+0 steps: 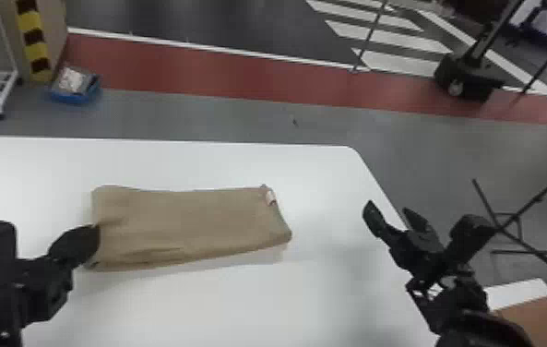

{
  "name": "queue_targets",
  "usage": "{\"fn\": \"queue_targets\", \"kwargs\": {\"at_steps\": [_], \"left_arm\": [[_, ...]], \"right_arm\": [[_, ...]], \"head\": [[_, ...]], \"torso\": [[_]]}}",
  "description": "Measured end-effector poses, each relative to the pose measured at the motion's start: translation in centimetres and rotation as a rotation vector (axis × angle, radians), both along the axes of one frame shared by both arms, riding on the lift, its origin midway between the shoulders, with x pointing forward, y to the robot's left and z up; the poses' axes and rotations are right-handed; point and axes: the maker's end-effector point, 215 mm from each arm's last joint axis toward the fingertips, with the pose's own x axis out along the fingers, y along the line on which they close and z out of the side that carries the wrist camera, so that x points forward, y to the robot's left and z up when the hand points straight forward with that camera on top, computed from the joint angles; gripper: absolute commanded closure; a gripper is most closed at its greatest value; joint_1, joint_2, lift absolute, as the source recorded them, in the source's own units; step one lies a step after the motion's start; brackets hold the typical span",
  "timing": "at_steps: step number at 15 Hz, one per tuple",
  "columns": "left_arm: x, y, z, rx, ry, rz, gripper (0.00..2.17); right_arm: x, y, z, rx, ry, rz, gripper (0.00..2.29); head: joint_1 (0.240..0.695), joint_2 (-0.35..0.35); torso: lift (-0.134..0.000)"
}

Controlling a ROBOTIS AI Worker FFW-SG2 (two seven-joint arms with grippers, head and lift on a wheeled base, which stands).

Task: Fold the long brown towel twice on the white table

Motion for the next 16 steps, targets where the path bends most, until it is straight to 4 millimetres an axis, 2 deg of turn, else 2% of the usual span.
{"fn": "queue_targets", "kwargs": {"at_steps": [3,4,5,6,9,11,13,14,16], "left_arm": [[-0.9,4.3,0.5,0.03,0.022,0.04,1.88],[-1.0,5.2,0.7,0.033,0.029,0.049,1.59],[-1.0,5.9,0.9,0.036,0.029,0.06,0.72],[-0.9,6.3,1.3,0.037,0.022,0.066,0.0],[-0.6,6.3,2.9,0.032,-0.039,0.076,0.04],[-0.2,6.7,5.0,0.031,-0.123,0.101,0.07],[0.1,6.0,6.8,0.018,-0.202,0.101,0.09],[0.1,5.4,7.1,0.012,-0.219,0.094,0.21],[0.3,3.5,6.5,0.008,-0.221,0.066,0.71]], "right_arm": [[0.5,1.3,-0.3,0.004,0.004,0.021,0.07],[0.6,1.6,-0.4,0.005,0.007,0.025,0.07],[0.7,1.9,-0.5,0.006,0.01,0.03,0.07],[0.8,2.2,-0.6,0.008,0.013,0.035,0.07],[0.8,2.6,-0.8,0.011,0.02,0.042,0.07],[0.7,2.8,-0.9,0.015,0.031,0.047,0.06],[0.7,3.6,-0.9,0.018,0.038,0.061,0.05],[0.9,4.3,-0.9,0.019,0.039,0.073,0.06],[1.2,6.5,-1.1,0.022,0.048,0.109,0.07]], "head": [[0.695,-0.301],[0.695,-0.287],[0.695,-0.265],[0.695,-0.26],[0.695,-0.254],[0.695,-0.245],[0.695,-0.244],[0.695,-0.243],[0.695,-0.239]], "torso": [[-0.123],[-0.123],[-0.123],[-0.123],[-0.123],[-0.123],[-0.123],[-0.123],[-0.123]]}}
